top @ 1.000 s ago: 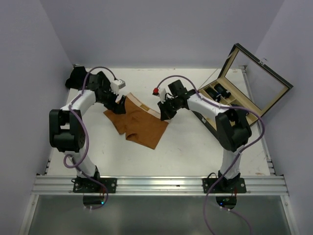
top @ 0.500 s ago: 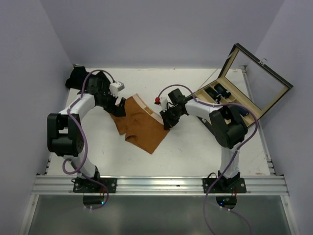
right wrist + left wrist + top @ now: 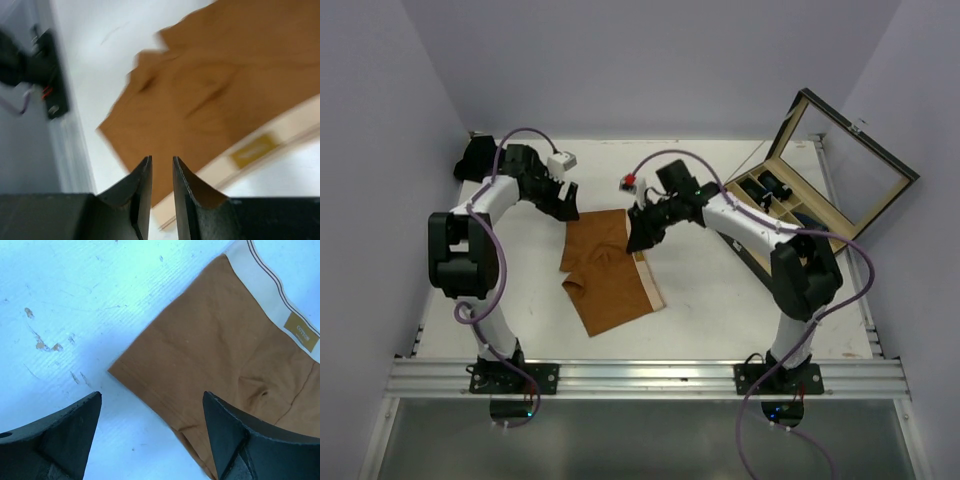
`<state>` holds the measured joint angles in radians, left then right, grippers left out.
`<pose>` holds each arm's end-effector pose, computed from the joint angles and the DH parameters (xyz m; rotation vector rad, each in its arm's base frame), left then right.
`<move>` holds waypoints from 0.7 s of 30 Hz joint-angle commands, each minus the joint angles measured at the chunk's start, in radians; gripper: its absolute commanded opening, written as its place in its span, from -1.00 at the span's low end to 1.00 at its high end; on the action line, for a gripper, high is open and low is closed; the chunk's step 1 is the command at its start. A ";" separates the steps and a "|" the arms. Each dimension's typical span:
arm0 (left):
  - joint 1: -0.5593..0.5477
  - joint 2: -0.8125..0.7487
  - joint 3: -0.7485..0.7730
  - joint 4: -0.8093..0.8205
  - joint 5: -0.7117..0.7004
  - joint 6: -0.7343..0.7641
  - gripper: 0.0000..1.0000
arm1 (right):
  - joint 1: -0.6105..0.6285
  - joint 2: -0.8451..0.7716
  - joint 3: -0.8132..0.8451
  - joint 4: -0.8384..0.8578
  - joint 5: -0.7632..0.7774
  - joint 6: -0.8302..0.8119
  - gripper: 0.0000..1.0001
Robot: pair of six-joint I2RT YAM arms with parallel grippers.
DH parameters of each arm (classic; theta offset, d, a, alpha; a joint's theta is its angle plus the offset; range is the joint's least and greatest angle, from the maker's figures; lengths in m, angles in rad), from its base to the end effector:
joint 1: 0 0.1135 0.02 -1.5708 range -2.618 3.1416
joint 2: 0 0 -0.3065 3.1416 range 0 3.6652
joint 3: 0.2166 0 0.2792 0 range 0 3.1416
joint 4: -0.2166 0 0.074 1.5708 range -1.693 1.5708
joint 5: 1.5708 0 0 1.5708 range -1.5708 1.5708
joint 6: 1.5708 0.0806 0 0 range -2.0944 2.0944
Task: Roll the underwear
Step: Fold the underwear
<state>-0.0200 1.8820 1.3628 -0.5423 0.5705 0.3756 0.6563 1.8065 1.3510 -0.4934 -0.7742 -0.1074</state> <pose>0.4486 -0.0525 0.1982 0.6736 2.3967 -0.6022 0.3138 0.3128 0.2385 -1.2343 2.1958 1.1976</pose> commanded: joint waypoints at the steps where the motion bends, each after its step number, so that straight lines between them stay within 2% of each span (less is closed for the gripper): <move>1: 0.012 0.061 0.068 0.036 0.035 -0.036 0.68 | -0.141 0.126 0.196 0.017 0.120 0.032 -0.46; 3: 0.014 0.098 0.129 0.006 0.043 -0.032 0.52 | -0.198 0.203 0.352 -0.037 0.157 0.012 -0.42; 4: 0.015 0.127 0.143 0.002 0.043 -0.041 0.30 | -0.211 0.274 0.397 -0.045 0.173 0.006 -0.40; 6: 0.015 0.147 0.157 0.019 0.031 -0.052 0.19 | -0.230 0.329 0.495 -0.051 0.217 -0.009 -0.27; 9: 0.015 0.167 0.157 0.028 0.026 -0.056 0.18 | -0.231 0.408 0.566 -0.037 0.222 -0.041 -0.18; 13: 0.015 0.183 0.142 0.042 0.015 -0.058 0.15 | -0.230 0.511 0.622 -0.007 0.219 -0.052 -0.17; 21: 0.020 0.215 0.134 0.068 0.028 -0.089 0.09 | -0.230 0.590 0.645 0.033 0.184 -0.049 -0.14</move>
<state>-0.0132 2.0762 1.4849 -0.5186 0.5808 0.3229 0.4320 2.3970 1.9465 -0.5003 -0.5697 -0.1471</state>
